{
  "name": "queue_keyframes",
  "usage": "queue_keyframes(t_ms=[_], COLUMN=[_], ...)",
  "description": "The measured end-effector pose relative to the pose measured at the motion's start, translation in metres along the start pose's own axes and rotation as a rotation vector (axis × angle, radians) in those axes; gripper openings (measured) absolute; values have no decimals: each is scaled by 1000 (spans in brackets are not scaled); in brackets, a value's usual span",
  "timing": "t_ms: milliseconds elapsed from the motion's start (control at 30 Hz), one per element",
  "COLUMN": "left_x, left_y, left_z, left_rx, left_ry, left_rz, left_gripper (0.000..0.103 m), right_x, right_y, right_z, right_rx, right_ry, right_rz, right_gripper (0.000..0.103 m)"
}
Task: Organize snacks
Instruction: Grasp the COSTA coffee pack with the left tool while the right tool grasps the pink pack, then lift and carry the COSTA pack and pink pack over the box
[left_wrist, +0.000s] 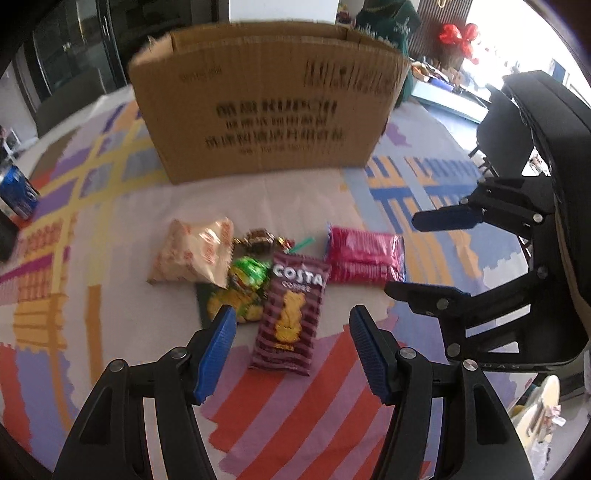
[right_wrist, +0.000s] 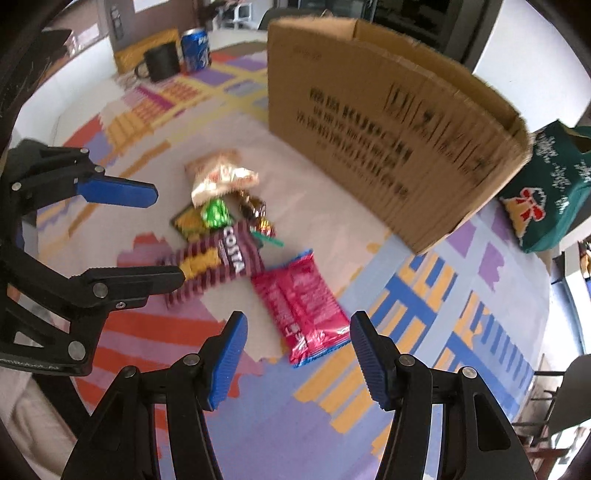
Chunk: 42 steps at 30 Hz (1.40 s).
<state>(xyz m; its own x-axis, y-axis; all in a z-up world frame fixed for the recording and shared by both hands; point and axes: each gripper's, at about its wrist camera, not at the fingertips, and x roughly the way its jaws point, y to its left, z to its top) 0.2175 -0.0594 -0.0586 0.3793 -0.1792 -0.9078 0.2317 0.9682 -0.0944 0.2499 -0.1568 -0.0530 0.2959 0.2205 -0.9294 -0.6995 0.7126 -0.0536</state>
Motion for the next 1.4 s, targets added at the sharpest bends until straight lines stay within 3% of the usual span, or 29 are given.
queue_keyframes(t_ms=[467, 1067, 1200, 1400], left_x=[38, 45, 44, 41], left_y=[-1, 7, 9, 10], left_z=[-5, 1, 1, -1], left_rx=[6, -44, -55, -61], left_ry=[72, 73, 68, 60], left_rz=[5, 5, -5, -24], left_gripper=[53, 42, 40, 38], right_x=[37, 66, 63, 54], right_y=[-8, -9, -7, -4], right_z=[2, 18, 13, 1], right_rx=[-9, 46, 74, 121], right_ry=[76, 88, 77, 64], right_rz=[24, 70, 57, 32], right_gripper=[59, 59, 47, 43])
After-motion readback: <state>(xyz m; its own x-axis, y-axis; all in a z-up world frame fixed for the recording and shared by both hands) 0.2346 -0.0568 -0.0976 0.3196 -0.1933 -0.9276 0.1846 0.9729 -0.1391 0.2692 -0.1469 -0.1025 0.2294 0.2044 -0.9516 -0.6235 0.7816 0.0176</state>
